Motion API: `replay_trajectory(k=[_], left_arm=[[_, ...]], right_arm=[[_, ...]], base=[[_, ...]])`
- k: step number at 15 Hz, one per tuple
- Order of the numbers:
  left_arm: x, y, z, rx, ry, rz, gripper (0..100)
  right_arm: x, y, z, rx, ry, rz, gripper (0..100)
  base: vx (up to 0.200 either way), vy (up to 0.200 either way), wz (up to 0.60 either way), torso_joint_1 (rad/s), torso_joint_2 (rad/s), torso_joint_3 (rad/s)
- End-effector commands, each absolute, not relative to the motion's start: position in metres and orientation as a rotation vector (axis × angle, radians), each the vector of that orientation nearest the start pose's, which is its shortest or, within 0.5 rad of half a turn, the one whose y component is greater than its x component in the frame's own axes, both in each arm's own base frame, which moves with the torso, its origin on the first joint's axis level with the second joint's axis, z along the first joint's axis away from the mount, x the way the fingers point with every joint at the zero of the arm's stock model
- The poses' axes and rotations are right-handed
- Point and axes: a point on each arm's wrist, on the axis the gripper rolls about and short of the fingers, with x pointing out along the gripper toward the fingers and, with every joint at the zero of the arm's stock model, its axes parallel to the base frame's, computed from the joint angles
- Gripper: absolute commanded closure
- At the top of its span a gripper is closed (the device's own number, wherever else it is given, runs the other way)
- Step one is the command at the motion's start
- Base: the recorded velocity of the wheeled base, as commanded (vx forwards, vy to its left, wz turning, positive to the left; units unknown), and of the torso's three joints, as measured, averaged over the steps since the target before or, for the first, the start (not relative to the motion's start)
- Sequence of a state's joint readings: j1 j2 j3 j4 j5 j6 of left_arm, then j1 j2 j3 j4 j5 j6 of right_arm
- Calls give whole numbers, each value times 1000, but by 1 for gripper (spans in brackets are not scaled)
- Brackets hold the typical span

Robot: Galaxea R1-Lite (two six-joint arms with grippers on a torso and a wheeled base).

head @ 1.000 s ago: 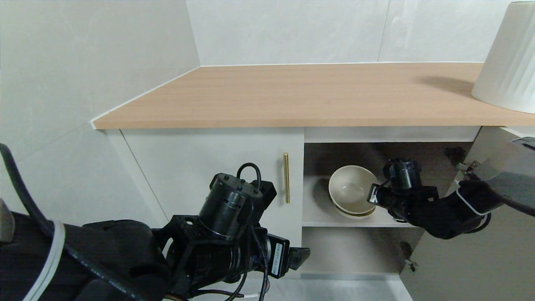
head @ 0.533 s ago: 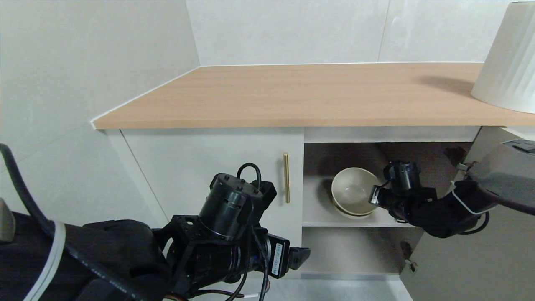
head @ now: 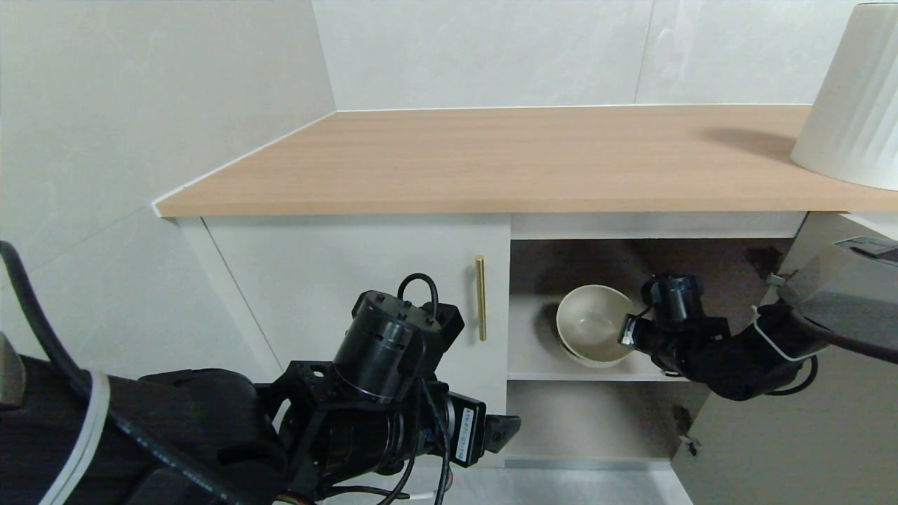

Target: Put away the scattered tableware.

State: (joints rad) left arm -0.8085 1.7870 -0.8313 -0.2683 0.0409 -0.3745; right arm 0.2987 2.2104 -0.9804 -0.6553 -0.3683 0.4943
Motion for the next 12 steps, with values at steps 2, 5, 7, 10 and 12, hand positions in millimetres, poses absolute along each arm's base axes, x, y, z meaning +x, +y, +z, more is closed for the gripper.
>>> replay_trajectory(k=[2, 5, 7, 10, 12], left_arm=[[212, -221, 128, -55, 766, -601, 0], [212, -221, 128, -54, 767, -600, 0], [212, -221, 128, -53, 765, -601, 0], [212, -221, 129, -54, 764, -602, 0], [212, -221, 129, -56, 765, -601, 0]], right_arm=[[378, 108, 46, 291, 513, -200, 100], [379, 108, 43, 288, 520, -203, 100], [379, 108, 42, 287, 521, -202, 100], [378, 108, 43, 288, 522, -200, 0], [378, 108, 44, 289, 519, -198, 0]], base=[[0, 0, 0, 0, 0, 0], [0, 0, 0, 0, 0, 0], [0, 0, 0, 0, 0, 0], [0, 0, 0, 0, 0, 0], [0, 0, 0, 0, 0, 0]])
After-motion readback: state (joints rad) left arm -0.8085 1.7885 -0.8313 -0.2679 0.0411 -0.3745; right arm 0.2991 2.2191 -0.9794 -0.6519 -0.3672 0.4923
